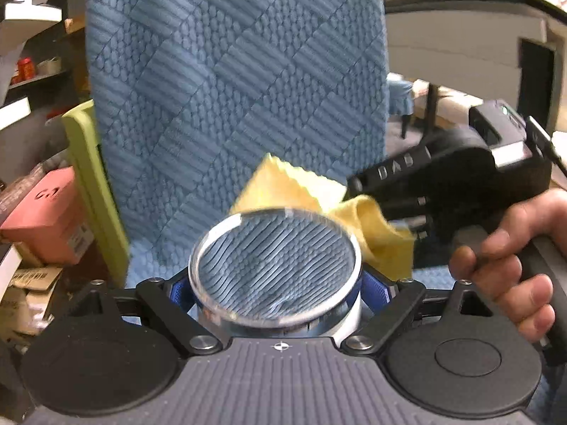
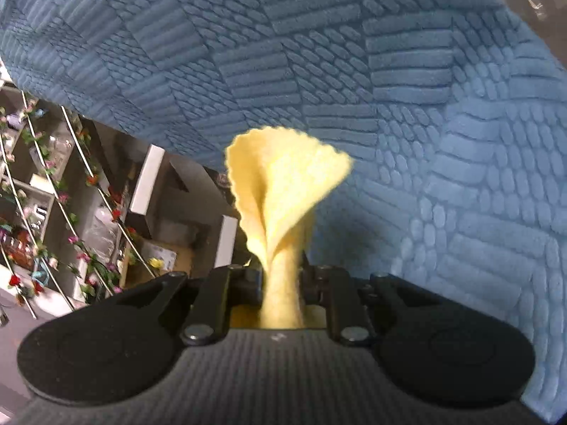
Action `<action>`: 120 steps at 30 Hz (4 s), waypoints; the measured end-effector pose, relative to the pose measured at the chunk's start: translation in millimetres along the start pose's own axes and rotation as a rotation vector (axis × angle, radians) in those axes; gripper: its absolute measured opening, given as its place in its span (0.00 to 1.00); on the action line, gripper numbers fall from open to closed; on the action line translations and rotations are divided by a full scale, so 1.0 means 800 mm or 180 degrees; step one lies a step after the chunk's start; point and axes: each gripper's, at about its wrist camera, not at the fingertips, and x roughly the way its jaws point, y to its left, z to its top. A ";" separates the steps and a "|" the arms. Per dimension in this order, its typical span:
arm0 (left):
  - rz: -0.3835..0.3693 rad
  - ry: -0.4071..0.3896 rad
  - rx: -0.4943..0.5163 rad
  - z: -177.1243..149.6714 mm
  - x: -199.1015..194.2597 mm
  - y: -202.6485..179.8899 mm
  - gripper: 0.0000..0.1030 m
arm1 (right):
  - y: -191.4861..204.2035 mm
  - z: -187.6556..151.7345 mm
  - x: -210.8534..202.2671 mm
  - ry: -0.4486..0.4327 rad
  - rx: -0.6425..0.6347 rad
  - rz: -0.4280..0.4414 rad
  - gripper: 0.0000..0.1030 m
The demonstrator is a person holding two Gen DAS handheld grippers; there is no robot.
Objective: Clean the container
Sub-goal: 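Sweep the cloth across the rim and mug side with the right gripper, then lift the yellow cloth away from the mug with the right gripper, then set the white mug down with the left gripper while the right gripper lays the cloth beside it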
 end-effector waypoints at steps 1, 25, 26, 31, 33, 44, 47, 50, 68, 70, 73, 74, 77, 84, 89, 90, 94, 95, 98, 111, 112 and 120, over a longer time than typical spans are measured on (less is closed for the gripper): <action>-0.0016 -0.0006 0.0023 0.000 0.000 0.000 0.89 | -0.003 -0.004 -0.005 -0.0034 0.0032 -0.0053 0.18; -0.0334 -0.0116 -0.0093 -0.005 -0.036 0.019 0.89 | 0.001 -0.084 -0.062 -0.0674 0.0562 -0.0528 0.18; -0.0340 -0.0120 -0.0094 -0.004 -0.037 0.018 0.89 | -0.001 -0.087 -0.057 -0.0612 0.0590 -0.0655 0.18; -0.0226 -0.0108 0.0024 -0.007 -0.045 0.012 0.90 | 0.027 -0.087 -0.081 -0.0766 0.0037 -0.1143 0.17; -0.0237 -0.0057 0.0028 -0.010 -0.044 0.012 0.89 | 0.057 -0.084 -0.097 -0.0993 -0.0345 -0.1270 0.17; -0.0145 -0.0005 0.0115 -0.019 -0.041 0.006 0.89 | 0.197 -0.096 -0.049 -0.0603 -0.2127 -0.1349 0.16; -0.0183 -0.0020 -0.0006 -0.017 -0.039 0.012 0.88 | 0.203 -0.100 -0.028 -0.0358 -0.2290 -0.1410 0.16; -0.0188 -0.0030 -0.0009 -0.017 -0.039 0.013 0.87 | 0.206 -0.090 -0.013 -0.0257 -0.2333 -0.1370 0.16; -0.0182 -0.0050 -0.0025 -0.017 -0.037 0.016 0.83 | 0.202 -0.090 -0.014 -0.0122 -0.2328 -0.1287 0.16; -0.0176 -0.0051 -0.0023 -0.018 -0.036 0.015 0.84 | 0.204 -0.086 -0.003 -0.0085 -0.2326 -0.1221 0.16; -0.0176 -0.0051 -0.0026 -0.018 -0.036 0.015 0.84 | 0.206 -0.088 0.006 -0.0020 -0.2328 -0.1132 0.16; -0.0175 -0.0051 -0.0026 -0.019 -0.037 0.014 0.84 | 0.207 -0.090 0.007 0.0005 -0.2344 -0.1107 0.16; -0.0172 -0.0043 -0.0023 -0.018 -0.037 0.012 0.84 | 0.206 -0.093 0.001 0.0084 -0.2295 -0.1022 0.16; -0.0162 -0.0002 -0.0089 -0.016 -0.039 0.012 0.84 | 0.214 -0.081 -0.049 -0.0334 -0.2204 -0.1087 0.16; -0.0153 0.0010 -0.0102 -0.014 -0.038 0.011 0.84 | 0.177 -0.067 -0.078 -0.0792 -0.1919 -0.1527 0.16; -0.0150 0.0013 -0.0105 -0.014 -0.038 0.011 0.84 | 0.162 -0.067 -0.076 -0.0782 -0.1838 -0.1604 0.16; -0.0137 0.0024 -0.0128 -0.012 -0.036 0.011 0.84 | 0.099 -0.066 -0.056 -0.0575 -0.1525 -0.1926 0.16; -0.0135 0.0027 -0.0132 -0.013 -0.036 0.010 0.84 | 0.086 -0.068 -0.049 -0.0534 -0.1508 -0.2038 0.16; -0.0146 0.0040 -0.0160 -0.014 -0.034 0.013 0.84 | 0.057 -0.071 -0.038 -0.0473 -0.1405 -0.2210 0.16; -0.0110 0.0091 -0.0264 0.000 -0.044 0.012 0.94 | 0.045 -0.071 -0.038 -0.0526 -0.1350 -0.2219 0.40; -0.0097 0.0058 -0.0264 0.000 -0.049 0.011 0.96 | 0.048 -0.071 -0.039 -0.0544 -0.1370 -0.2213 0.45; 0.0088 -0.0092 -0.0268 0.014 -0.084 0.003 0.98 | 0.098 -0.094 -0.074 -0.0849 -0.1521 -0.2089 0.68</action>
